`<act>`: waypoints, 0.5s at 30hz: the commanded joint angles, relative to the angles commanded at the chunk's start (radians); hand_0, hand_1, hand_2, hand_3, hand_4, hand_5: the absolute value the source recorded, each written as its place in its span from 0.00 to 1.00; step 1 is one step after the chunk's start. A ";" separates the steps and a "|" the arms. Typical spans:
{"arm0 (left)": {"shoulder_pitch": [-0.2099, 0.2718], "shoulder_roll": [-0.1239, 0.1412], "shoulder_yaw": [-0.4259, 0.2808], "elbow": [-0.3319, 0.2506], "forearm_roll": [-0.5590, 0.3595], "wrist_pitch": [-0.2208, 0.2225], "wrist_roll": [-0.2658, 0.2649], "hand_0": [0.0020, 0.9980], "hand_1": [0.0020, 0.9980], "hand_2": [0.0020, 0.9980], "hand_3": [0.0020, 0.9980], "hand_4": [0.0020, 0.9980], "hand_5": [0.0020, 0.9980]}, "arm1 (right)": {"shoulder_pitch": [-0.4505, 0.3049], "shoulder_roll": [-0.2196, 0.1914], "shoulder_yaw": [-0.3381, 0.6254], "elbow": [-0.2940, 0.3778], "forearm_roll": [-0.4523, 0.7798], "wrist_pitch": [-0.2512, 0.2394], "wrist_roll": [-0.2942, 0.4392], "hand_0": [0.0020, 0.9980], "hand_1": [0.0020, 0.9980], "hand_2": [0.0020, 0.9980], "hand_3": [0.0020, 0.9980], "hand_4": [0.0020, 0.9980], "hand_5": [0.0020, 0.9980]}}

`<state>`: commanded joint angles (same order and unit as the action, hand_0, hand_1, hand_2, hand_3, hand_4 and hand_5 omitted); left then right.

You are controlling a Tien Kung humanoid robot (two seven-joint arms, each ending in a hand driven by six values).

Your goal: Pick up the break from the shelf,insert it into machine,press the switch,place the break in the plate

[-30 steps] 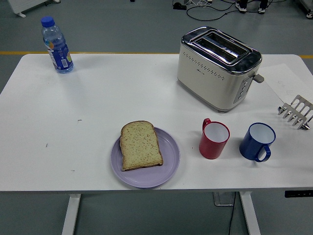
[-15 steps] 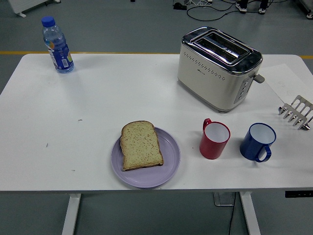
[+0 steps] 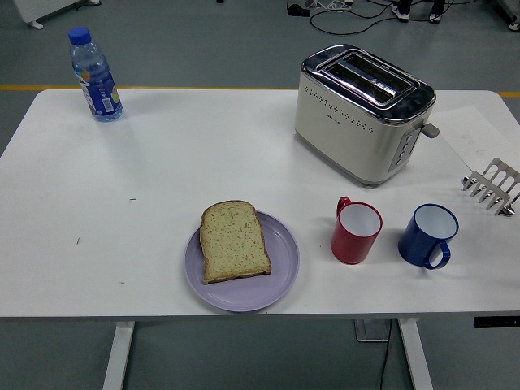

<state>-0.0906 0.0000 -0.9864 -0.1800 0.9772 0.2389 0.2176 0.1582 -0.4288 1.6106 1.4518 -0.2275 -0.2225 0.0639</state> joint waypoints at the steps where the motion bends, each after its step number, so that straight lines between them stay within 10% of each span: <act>1: 0.001 0.000 -0.001 0.000 0.003 0.000 0.001 0.63 0.46 0.45 0.51 0.26 0.82 | 0.000 0.000 0.000 0.000 0.002 -0.001 0.002 0.65 0.62 0.63 0.59 0.42 0.30; 15: 0.010 0.000 -0.016 0.000 0.028 -0.001 0.007 0.63 0.46 0.46 0.51 0.26 0.81 | -0.002 0.000 -0.008 -0.003 0.007 -0.015 0.013 0.65 0.62 0.63 0.59 0.42 0.31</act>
<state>-0.0802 0.0000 -1.0024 -0.1800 1.0050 0.2377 0.2244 0.1564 -0.4287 1.6028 1.4489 -0.2205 -0.2371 0.0773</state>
